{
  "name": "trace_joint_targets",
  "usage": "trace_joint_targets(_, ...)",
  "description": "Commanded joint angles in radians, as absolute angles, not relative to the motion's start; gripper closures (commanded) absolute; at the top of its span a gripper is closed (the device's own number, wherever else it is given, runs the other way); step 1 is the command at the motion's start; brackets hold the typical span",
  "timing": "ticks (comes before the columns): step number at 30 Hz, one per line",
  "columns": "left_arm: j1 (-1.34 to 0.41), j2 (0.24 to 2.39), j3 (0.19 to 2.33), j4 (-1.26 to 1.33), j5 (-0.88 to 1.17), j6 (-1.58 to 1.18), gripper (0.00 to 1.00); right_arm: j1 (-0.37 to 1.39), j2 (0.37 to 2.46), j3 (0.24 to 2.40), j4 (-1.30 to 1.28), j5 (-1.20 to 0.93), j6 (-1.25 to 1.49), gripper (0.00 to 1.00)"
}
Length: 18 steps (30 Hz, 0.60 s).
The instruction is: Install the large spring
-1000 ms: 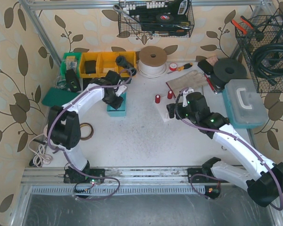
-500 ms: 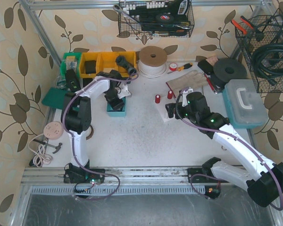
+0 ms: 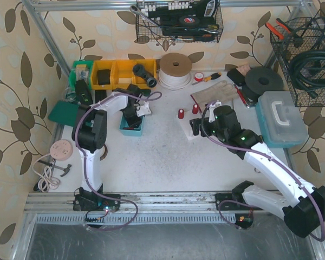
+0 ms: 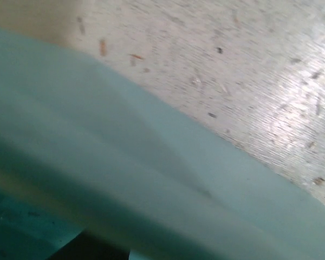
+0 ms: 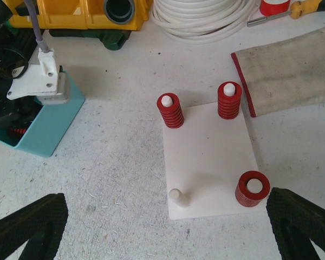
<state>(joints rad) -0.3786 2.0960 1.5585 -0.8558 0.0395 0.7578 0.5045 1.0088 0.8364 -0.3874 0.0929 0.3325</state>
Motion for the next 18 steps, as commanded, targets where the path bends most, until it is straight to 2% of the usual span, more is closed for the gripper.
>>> trace_joint_targets(1, -0.368, 2.052, 1.527, -0.728, -0.045, 0.803, 0.65, 0.508, 1.017, 0.816, -0.364, 0.098, 0.334, 0.01)
trace_joint_targets(8, -0.35, 1.988, 1.522, -0.627, -0.064, 0.791, 0.84, 0.509, 1.031, 0.818, -0.364, 0.104, 0.331, 0.02)
trace_joint_targets(18, -0.341, 1.948, 1.52, -0.628, -0.064, 0.779, 0.88, 0.509, 1.047, 0.819, -0.361, 0.104, 0.329, 0.02)
